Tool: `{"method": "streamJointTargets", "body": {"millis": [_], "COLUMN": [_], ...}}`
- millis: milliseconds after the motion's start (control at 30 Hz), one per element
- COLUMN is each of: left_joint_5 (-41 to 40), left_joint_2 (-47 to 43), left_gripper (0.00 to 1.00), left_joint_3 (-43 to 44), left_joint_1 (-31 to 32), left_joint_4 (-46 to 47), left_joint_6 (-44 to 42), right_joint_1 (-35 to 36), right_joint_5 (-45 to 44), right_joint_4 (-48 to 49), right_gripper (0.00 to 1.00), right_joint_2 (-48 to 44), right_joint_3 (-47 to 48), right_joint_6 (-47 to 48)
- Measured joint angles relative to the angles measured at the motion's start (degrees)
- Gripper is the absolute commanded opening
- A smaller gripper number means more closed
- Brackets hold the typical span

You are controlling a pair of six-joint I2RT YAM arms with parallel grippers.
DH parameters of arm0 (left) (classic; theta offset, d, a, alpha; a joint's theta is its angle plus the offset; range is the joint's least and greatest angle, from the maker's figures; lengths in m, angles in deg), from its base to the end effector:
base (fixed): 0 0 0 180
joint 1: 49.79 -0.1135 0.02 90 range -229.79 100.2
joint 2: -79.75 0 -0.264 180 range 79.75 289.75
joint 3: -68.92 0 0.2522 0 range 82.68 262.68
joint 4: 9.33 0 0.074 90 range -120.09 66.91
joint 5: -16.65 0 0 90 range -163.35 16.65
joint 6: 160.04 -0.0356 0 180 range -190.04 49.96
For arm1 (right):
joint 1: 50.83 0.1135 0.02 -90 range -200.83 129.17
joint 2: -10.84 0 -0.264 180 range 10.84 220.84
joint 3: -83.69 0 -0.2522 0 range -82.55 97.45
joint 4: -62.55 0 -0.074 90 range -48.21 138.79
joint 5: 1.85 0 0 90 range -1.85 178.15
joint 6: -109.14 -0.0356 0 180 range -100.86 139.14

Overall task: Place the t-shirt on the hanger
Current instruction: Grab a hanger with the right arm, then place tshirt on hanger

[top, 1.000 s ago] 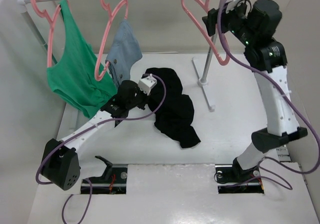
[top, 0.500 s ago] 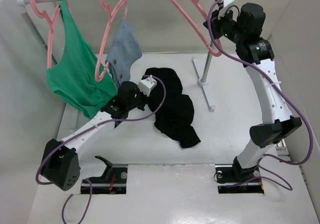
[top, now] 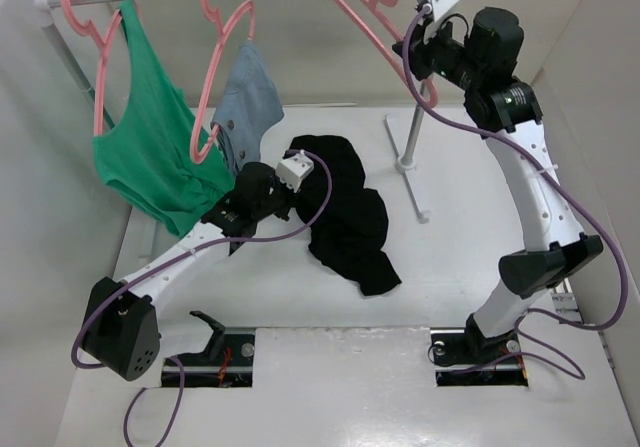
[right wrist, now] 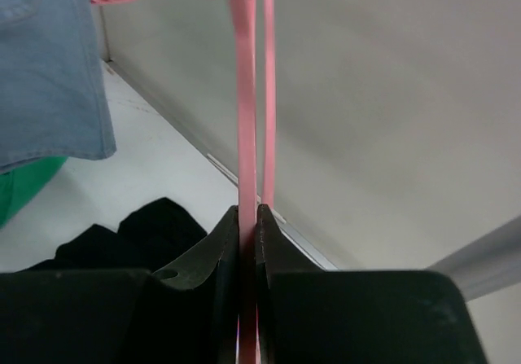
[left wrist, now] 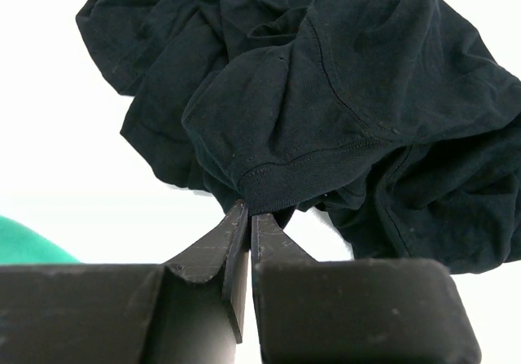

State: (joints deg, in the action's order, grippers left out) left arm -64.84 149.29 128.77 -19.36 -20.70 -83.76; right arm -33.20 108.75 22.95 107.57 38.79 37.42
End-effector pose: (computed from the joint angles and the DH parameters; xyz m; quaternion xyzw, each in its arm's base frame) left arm 0.2372 -0.1455 0.2792 0.3479 0.7461 -0.1425 0.5495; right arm 0.3355 0.1197 0.5299 -0.3357 0.6303 0.1239 0.6889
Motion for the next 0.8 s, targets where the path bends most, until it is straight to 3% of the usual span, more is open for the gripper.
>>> {"method": "streamJointTargets", "body": {"millis": [400,633,800], "left_joint_5": [0.0,0.0,0.0], "left_joint_2": [0.0,0.1,1.4], "left_gripper": [0.0,0.0,0.0], "left_joint_3": [0.0,0.0,0.5], "left_joint_1": [0.0,0.0,0.0], "left_joint_4": [0.4,0.4,0.3], "left_joint_6": [-0.2,0.8,1.6], "right_joint_1": [5.5,10.2,12.1], "right_joint_5": [-0.8,-1.8,-5.3], "right_joint_4": [3.8,3.4,-2.3], "right_gripper": [0.0,0.0,0.0], "right_joint_2": [-10.1,-28.2,-40.3], "right_joint_3": [-5.3,-34.1,-51.0], "right_joint_6": [3.4,3.8,-0.4]}}
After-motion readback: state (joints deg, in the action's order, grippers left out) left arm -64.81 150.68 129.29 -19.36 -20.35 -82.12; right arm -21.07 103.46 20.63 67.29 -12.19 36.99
